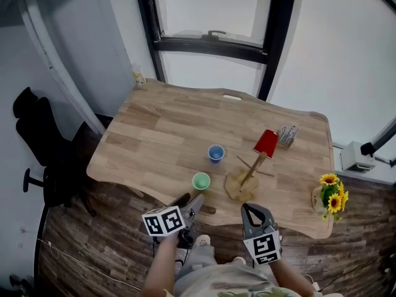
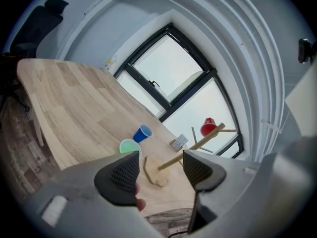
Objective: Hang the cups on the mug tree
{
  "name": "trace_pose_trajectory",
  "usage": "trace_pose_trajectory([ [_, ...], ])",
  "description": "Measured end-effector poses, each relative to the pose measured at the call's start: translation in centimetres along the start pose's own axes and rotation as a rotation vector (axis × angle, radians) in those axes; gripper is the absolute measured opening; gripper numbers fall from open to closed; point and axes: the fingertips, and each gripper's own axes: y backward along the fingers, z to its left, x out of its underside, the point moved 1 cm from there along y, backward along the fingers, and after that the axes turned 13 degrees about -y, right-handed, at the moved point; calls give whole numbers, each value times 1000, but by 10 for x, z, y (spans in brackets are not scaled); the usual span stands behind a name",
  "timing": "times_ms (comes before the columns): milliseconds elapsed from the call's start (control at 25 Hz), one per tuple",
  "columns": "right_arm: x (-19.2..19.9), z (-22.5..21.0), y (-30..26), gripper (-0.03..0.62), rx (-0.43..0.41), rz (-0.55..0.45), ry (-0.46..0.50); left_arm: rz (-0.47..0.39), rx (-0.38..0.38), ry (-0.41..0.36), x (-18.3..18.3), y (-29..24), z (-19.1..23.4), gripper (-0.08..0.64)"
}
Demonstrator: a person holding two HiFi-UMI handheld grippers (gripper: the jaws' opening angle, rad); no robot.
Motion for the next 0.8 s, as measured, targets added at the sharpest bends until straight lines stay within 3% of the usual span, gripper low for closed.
trace_pose_trajectory([
  [160,-2,-1,-9,2,35,1,-14,26,12,68,-2,-14,19,273],
  [440,-5,-7,-22,2,116,-3,-45,102,64,279,10,-43,53,273],
  [800,-1,-9,-31,2,204,6,-84,204,76,430,22,-72,82,272],
])
